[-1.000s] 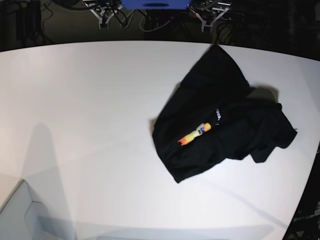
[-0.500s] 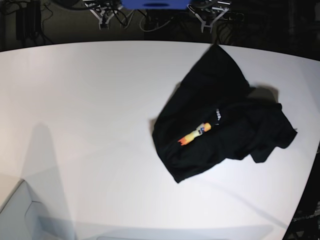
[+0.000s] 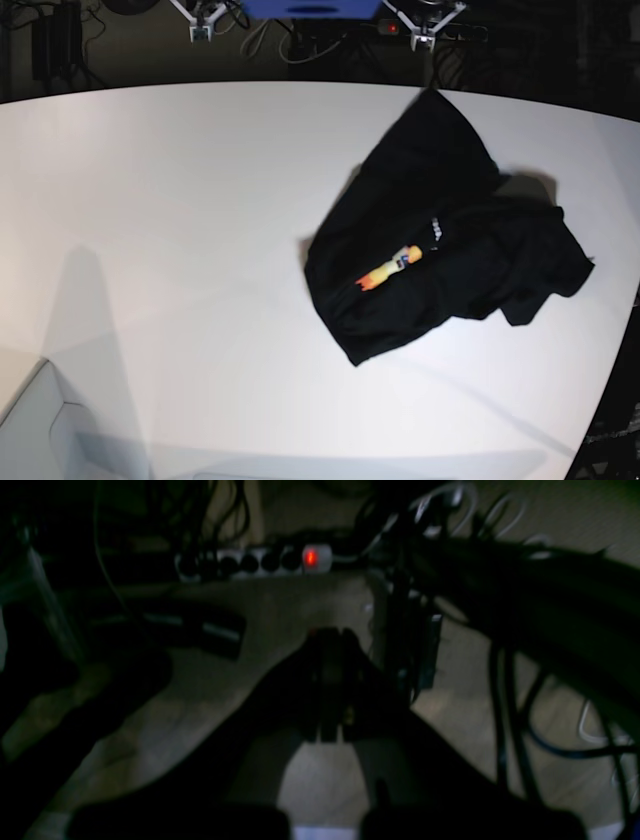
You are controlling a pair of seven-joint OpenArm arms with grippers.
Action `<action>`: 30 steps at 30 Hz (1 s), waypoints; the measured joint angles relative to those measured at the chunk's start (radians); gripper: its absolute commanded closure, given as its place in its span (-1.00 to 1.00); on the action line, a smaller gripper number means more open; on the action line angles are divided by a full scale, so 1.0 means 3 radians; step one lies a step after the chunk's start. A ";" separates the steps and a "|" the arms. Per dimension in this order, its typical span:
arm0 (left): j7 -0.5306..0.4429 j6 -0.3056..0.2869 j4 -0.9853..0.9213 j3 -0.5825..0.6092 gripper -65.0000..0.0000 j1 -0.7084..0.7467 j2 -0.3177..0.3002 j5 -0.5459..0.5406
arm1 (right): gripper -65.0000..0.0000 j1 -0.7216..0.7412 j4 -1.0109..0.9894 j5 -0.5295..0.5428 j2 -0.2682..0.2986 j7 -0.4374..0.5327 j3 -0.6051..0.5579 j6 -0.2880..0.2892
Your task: Layout the t-shirt on the table in an organized manner, then fold the t-shirt properly
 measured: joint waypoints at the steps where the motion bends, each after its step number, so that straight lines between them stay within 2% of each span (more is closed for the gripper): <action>1: -0.0010 -0.0004 0.0086 0.0000 1.00 0.0047 -0.0015 -0.0003 | 1.00 -0.0052 0.0108 0.0001 0.0010 0.0003 0.0000 -0.0001; 7: 0.0020 0.0010 0.0590 -0.0009 1.00 0.0336 -0.0175 -0.0005 | 1.00 -0.0506 0.0942 -0.0001 0.0078 -0.0034 0.0015 -0.0001; 16: 0.0011 -0.0001 0.1756 -0.0001 1.00 0.0965 -0.0270 -0.0011 | 1.00 -0.1062 0.2253 0.0003 0.0136 -0.0025 0.0015 -0.0001; 25: 0.0050 0.0001 0.2766 -0.0006 1.00 0.1598 -0.0401 -0.0013 | 1.00 -0.1502 0.3211 0.0001 0.0217 -0.0055 0.0003 0.0008; 30: 0.0031 -0.0006 0.3202 -0.0003 1.00 0.1916 -0.0455 -0.0011 | 1.00 -0.1812 0.3797 0.0003 0.0221 -0.0067 0.0122 0.0008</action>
